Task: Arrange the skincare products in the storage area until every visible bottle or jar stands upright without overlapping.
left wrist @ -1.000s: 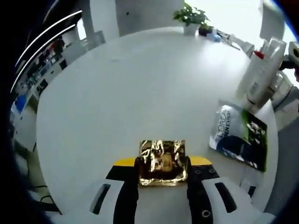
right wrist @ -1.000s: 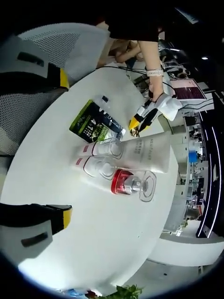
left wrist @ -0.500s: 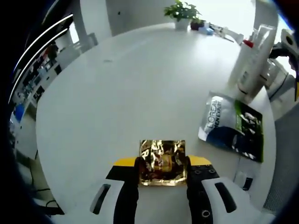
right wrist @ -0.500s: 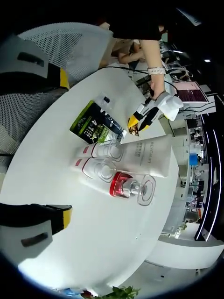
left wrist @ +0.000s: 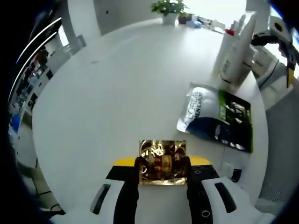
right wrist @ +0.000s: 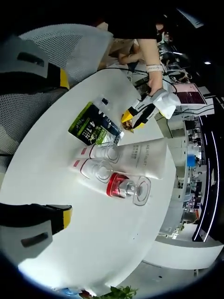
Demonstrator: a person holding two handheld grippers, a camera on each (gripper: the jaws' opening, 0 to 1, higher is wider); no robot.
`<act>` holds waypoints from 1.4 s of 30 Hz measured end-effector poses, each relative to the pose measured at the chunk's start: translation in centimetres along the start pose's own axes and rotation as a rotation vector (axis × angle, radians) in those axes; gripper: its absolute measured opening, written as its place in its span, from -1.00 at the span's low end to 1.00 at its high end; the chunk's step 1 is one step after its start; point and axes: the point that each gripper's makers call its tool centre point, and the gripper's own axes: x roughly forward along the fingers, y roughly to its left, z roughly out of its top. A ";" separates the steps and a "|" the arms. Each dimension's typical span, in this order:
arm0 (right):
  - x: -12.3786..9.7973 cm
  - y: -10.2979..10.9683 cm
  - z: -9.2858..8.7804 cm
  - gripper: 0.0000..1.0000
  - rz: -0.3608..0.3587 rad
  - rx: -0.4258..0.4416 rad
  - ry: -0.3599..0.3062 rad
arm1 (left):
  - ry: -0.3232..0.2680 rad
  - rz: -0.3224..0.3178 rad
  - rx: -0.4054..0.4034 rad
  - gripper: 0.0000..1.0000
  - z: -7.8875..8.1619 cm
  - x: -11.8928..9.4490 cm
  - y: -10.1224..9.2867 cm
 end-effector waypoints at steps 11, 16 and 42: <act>-0.3 0.3 0.4 0.99 0.007 0.001 -0.016 | 0.040 -0.066 0.096 -0.27 -0.4 -0.6 -2.5; -0.2 0.4 0.3 0.99 0.012 -0.004 -0.012 | 0.061 -0.065 0.156 -0.27 -0.5 -0.6 -3.0; 0.0 -0.1 -0.4 0.99 0.006 0.021 -0.002 | 0.099 -0.150 0.271 -0.27 -0.2 0.5 -4.1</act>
